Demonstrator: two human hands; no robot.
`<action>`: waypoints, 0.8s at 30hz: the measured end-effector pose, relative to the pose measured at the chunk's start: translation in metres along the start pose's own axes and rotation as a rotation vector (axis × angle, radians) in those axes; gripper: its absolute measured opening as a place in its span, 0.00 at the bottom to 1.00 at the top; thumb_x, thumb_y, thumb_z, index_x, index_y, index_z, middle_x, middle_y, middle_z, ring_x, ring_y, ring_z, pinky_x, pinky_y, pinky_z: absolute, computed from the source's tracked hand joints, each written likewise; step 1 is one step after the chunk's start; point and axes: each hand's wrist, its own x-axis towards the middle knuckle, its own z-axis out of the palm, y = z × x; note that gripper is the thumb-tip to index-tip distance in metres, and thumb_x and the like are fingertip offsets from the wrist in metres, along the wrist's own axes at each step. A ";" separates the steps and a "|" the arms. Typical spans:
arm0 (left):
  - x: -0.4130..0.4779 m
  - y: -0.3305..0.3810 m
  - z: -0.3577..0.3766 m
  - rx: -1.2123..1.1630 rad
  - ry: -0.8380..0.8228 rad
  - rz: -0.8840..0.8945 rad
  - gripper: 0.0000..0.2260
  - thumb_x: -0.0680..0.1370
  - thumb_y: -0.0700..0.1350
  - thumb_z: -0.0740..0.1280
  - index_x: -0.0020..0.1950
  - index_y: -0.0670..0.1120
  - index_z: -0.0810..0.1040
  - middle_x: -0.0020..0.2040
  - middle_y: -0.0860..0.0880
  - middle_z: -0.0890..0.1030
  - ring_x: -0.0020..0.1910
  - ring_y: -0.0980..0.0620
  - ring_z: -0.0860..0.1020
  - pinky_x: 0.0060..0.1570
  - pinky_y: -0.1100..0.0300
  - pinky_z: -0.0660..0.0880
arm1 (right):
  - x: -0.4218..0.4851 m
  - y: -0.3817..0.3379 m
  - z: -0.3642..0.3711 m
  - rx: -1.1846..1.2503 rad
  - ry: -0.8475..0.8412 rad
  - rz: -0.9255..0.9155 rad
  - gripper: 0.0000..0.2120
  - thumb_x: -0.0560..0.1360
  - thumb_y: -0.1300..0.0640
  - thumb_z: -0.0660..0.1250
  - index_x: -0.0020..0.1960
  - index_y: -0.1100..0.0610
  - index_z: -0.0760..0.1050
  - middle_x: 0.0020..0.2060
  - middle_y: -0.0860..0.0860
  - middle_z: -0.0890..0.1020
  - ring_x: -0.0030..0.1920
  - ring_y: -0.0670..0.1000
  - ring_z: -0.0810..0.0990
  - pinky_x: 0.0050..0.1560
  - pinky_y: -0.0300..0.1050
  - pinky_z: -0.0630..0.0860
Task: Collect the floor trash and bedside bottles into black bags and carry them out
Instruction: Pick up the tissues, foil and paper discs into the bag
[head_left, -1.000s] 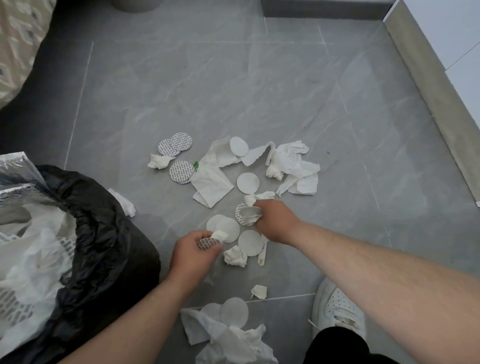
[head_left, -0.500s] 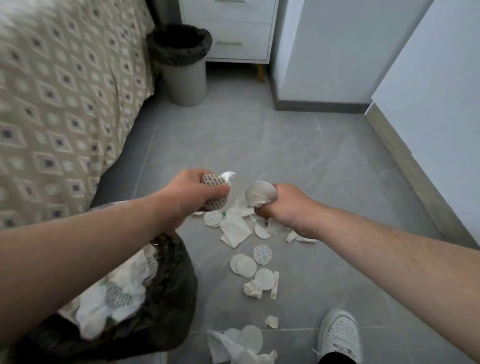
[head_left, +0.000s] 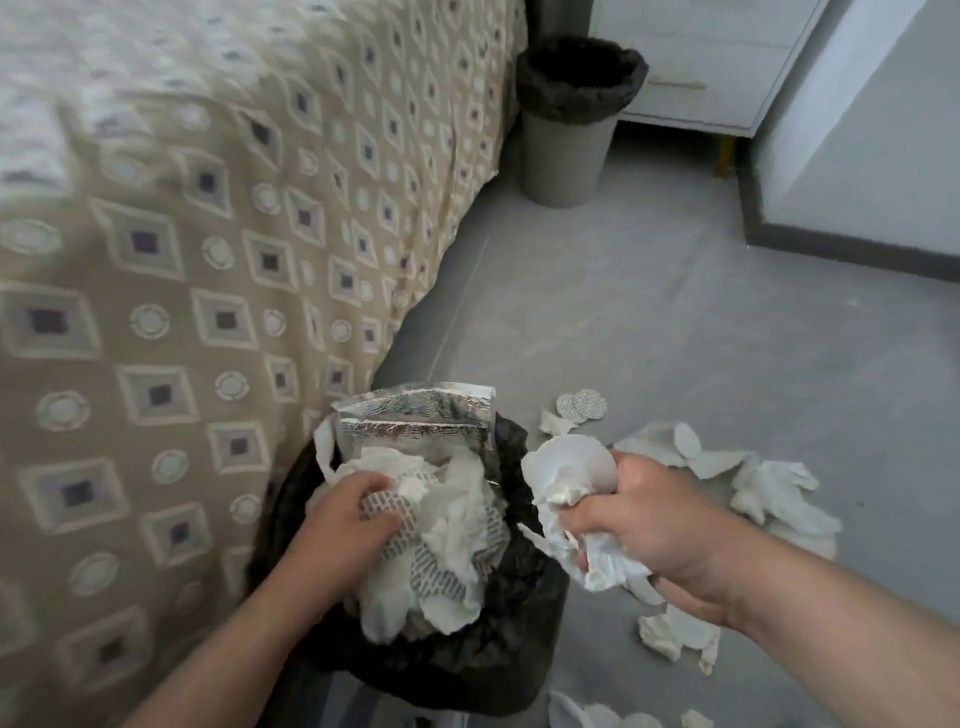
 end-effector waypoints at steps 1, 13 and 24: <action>0.000 -0.005 0.003 0.051 0.029 0.019 0.18 0.74 0.42 0.69 0.63 0.50 0.72 0.57 0.52 0.73 0.59 0.52 0.73 0.54 0.60 0.68 | 0.005 -0.001 0.007 -0.003 -0.006 0.012 0.11 0.70 0.72 0.67 0.49 0.62 0.77 0.38 0.59 0.80 0.38 0.55 0.78 0.40 0.51 0.76; -0.014 -0.037 -0.016 0.168 0.208 0.282 0.25 0.72 0.63 0.56 0.60 0.49 0.75 0.54 0.55 0.73 0.56 0.52 0.73 0.56 0.54 0.71 | 0.043 0.000 0.078 -0.796 0.033 -0.199 0.22 0.76 0.44 0.62 0.69 0.45 0.66 0.63 0.45 0.75 0.62 0.48 0.75 0.62 0.44 0.71; -0.016 -0.026 -0.014 0.283 0.245 0.434 0.26 0.75 0.62 0.55 0.55 0.43 0.78 0.53 0.51 0.74 0.55 0.50 0.70 0.54 0.52 0.65 | 0.042 0.070 0.016 -0.209 0.414 -0.130 0.11 0.79 0.59 0.58 0.56 0.45 0.72 0.54 0.41 0.77 0.56 0.41 0.75 0.55 0.34 0.71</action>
